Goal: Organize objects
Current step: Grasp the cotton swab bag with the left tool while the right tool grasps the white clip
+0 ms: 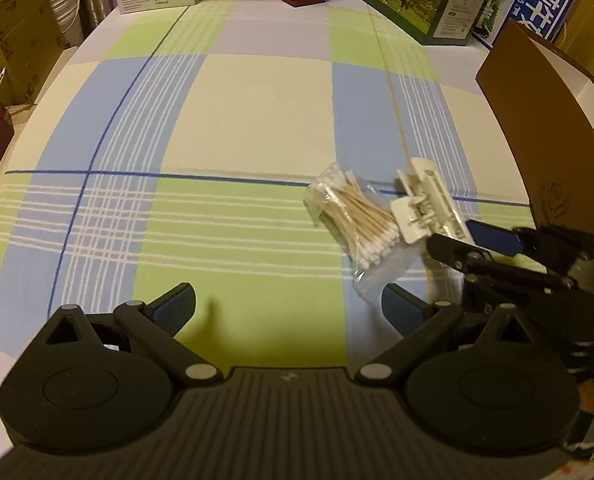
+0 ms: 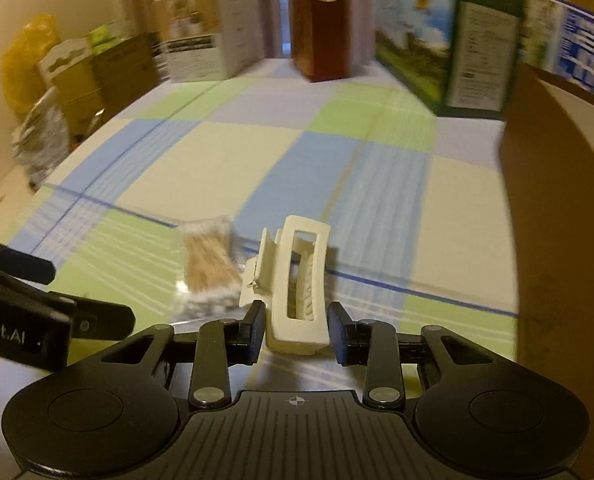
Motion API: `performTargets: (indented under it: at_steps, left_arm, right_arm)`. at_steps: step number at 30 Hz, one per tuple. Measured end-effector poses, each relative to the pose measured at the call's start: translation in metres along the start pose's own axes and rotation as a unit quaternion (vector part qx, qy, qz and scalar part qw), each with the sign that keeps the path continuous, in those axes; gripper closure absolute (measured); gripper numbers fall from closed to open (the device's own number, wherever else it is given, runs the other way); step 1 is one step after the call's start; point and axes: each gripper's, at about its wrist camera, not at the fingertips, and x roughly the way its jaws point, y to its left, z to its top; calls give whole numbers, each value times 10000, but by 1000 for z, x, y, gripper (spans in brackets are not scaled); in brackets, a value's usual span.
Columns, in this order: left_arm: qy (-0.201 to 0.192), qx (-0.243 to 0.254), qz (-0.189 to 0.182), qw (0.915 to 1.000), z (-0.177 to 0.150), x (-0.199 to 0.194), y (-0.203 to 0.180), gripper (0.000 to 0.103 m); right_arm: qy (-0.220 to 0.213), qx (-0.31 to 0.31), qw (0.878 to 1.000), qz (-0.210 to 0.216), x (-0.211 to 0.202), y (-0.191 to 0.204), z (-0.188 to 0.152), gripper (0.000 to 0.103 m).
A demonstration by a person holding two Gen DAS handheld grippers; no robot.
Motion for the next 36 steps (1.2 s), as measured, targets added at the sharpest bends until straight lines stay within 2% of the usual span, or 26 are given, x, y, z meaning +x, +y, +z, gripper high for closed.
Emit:
performTargets:
  at_steps: [5,10,15,18,19,20,21,25,27,28,29,31,32,36]
  left_arm:
    - [-34,62,-55,10000,10,12,-14,5]
    - [-87,35,-44,9999,24,29,-31,5]
    - [-107,-232,92,9996,41,49,-41,5]
    - [-44,-267,268,9993,49,61,-45,6]
    - [-50,-217,336,9992,50,63,-47,6]
    - [-28,-165,382,9991,49,65,-47,8]
    - [-8,-117,381,9992,49,66,-47,9]
    - [-69,245,418,9988,39,63,-46,20]
    - [-152,425,352,9984,34,57,-44,31]
    - [-181,496,312,9981,31,54,-41,40]
    - [-205,557,292,9978,28,51,-39,51]
    - [-231,645,251,9973,23,45,-34,62]
    - [-214,645,244,9974,21,43,-31,65]
    - [-168,588,213,9979,11,35,-21,69]
  right_arm:
    - [-93,57,9968,-794,-3,-12,-5,72]
    - [-82,237,9947,-1000,-2,-24,-1,72]
    - [-22,362,9949,-946,0,-33,1,71]
    - [11,366,9958,-836,2,-34,3,60]
    - [6,354,9961,-812,2,-34,3,50]
    - [-5,328,9963,-801,2,-34,3,44]
    - [-33,302,9965,-779,1,-33,3,44]
    - [10,201,9970,-744,6,-31,5,43]
    - [26,136,9974,-701,9,-31,5,43]
    - [26,96,9974,-719,9,-30,5,46]
    - [20,52,9973,-739,10,-30,5,56]
    - [96,9,9974,-721,12,-30,5,69]
    - [154,12,9975,-695,13,-30,4,74]
    - [216,12,9981,-578,5,-30,-4,74]
